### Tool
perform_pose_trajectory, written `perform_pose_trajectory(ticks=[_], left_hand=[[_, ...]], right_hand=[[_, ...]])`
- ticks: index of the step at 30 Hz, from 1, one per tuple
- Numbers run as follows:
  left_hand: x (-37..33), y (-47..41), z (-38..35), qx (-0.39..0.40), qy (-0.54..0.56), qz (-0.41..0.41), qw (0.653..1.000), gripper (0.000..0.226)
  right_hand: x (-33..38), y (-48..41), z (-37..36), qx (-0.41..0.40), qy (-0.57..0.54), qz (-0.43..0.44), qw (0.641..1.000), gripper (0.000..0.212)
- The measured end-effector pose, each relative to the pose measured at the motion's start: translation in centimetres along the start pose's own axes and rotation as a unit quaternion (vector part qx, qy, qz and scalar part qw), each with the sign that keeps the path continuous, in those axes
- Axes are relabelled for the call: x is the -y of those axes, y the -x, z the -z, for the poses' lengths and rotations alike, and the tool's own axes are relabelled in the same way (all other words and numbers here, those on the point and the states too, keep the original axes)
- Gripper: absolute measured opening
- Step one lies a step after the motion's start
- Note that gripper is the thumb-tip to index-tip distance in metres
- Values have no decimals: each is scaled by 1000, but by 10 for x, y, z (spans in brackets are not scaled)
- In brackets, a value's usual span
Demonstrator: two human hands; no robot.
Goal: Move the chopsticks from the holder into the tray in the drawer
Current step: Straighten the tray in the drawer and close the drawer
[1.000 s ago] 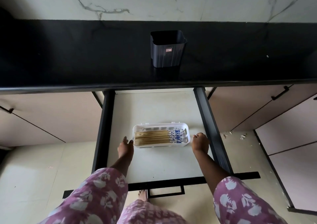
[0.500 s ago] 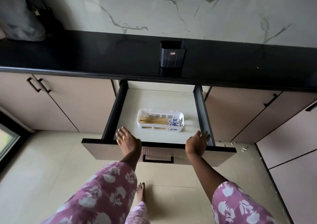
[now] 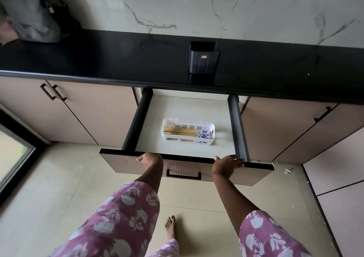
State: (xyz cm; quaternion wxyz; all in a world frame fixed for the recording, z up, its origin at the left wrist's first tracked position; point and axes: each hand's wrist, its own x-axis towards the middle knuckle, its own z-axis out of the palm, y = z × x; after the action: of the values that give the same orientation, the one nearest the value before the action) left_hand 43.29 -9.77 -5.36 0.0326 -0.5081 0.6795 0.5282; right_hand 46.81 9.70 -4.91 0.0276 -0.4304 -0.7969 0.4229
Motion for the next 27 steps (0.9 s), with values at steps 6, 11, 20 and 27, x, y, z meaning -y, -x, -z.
perform_pose_trajectory(ticks=[6,11,20,27], left_hand=[[-34,-26,-30,15,50,7,999,49],[-69,-44,-59,16,58,2,998,50],[-131,-72,-106,34,56,-7,998,57],[-177,-97,-142,54,-55,-70,995,56]], right_hand=[[27,-32,-11,-5,-9,16,1000,86],[58,-62,-28,-22,-40,16,999,88],[110,-125,-55,-46,-78,23,996,90],[148,-174,-78,-43,-94,56,993,83]])
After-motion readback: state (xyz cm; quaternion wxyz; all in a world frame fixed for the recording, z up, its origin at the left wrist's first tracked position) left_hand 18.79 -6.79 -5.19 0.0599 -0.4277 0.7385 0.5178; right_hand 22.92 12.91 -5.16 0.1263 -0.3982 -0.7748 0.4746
